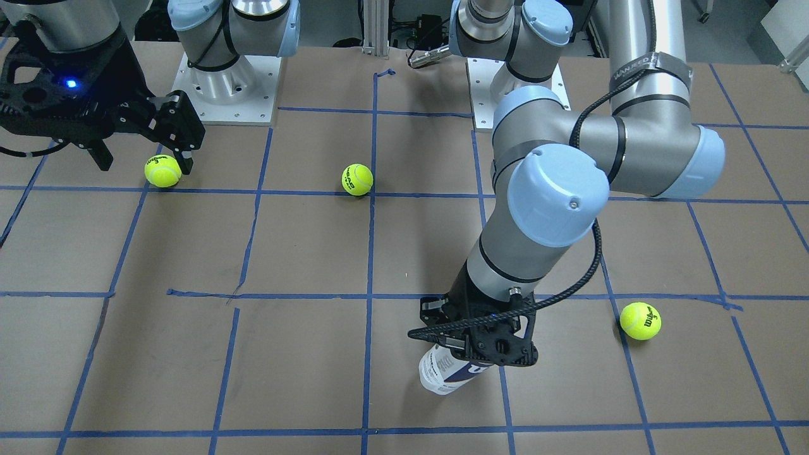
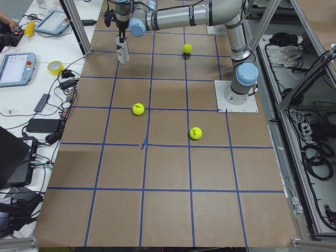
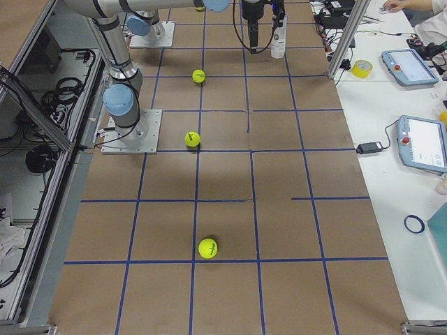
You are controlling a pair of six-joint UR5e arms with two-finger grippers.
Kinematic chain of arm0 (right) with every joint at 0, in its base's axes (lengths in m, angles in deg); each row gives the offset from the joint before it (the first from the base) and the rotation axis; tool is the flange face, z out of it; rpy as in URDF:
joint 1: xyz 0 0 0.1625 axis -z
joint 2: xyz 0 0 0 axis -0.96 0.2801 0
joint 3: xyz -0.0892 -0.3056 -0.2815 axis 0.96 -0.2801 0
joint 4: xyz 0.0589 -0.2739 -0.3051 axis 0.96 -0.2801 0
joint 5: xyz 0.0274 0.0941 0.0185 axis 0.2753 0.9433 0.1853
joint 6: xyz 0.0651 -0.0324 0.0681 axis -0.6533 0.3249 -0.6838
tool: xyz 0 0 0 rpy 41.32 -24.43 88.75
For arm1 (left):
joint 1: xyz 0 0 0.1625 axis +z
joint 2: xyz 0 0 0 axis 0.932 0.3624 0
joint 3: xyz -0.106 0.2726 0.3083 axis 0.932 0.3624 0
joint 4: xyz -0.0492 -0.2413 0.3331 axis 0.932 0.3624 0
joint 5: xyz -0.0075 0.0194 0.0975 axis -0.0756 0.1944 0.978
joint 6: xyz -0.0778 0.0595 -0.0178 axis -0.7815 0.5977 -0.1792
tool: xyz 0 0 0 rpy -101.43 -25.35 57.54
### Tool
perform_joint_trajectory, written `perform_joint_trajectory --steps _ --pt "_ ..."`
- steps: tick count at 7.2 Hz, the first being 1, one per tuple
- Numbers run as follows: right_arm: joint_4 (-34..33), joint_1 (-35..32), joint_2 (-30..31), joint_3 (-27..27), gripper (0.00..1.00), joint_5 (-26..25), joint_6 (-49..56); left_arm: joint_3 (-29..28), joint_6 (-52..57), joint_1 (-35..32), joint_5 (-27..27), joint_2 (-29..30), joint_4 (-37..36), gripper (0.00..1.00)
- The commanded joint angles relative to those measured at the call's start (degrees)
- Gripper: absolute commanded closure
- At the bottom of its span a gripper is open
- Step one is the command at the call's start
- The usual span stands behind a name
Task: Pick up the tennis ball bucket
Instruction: 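Swing the tube upright and set it down with the left gripper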
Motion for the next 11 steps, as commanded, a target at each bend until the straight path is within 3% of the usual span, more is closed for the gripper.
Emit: perform_joint_trajectory --steps 1,3,5,6,9,11 --pt "-0.09 0.00 0.00 0.00 0.00 0.01 -0.01 0.87 2.52 -1.47 1.52 0.05 2.34 1.00" --pt "-0.18 0.00 0.00 0.00 0.00 0.01 0.69 2.44 2.43 -2.44 1.70 -0.04 1.91 1.00" --pt "-0.09 0.00 -0.09 0.00 0.00 -0.08 0.61 2.45 1.38 -2.88 1.53 0.22 2.08 0.09" --pt "-0.09 0.00 0.00 0.09 0.00 -0.08 0.61 2.45 -0.72 -3.41 1.52 -0.39 2.08 0.00" --pt "-0.18 0.00 -0.09 0.09 0.00 -0.08 0.52 0.44 -1.18 -4.03 1.78 -4.85 3.64 0.00" --pt "-0.18 0.00 -0.09 0.09 0.00 -0.08 0.61 -6.04 -0.65 -1.93 2.22 -8.72 15.37 0.00"
